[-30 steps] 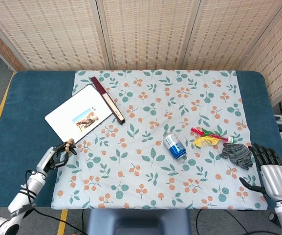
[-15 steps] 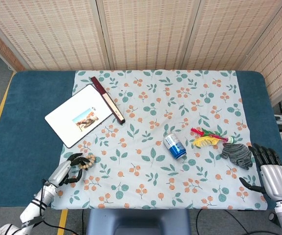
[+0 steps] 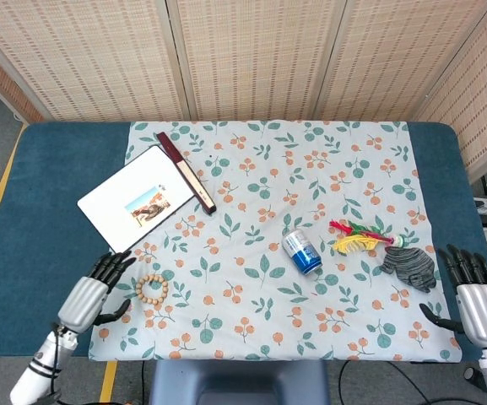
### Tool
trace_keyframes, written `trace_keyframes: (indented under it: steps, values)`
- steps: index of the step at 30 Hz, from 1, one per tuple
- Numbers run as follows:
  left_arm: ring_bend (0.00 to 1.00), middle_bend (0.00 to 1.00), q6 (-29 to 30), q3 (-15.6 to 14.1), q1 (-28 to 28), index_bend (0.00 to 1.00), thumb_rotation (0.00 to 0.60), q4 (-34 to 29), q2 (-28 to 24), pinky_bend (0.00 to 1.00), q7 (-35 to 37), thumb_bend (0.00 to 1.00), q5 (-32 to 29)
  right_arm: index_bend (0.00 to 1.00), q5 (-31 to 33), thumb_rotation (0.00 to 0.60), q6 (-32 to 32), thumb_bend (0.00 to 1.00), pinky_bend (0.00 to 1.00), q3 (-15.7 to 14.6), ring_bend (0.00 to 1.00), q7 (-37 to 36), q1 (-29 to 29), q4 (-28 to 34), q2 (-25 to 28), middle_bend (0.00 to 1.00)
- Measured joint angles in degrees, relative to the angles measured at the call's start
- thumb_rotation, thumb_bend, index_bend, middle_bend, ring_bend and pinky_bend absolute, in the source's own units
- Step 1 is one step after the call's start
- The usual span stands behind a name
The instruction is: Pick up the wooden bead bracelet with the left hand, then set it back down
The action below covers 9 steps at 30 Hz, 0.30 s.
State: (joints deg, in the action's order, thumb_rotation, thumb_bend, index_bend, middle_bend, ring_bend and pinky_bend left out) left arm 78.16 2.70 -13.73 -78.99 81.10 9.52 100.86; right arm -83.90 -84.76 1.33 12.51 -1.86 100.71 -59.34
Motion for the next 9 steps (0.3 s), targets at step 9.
trace_keyframes:
  steps: [9]
  values:
    - [0.00,0.00,13.3,0.0,7.7,0.00,0.600,-5.7,-9.1,0.00,-11.0,0.45,-2.2,0.00,1.7,0.413,-2.2,0.15,0.00,1.3,0.00,4.6,1.0,0.0,-1.8,0.00]
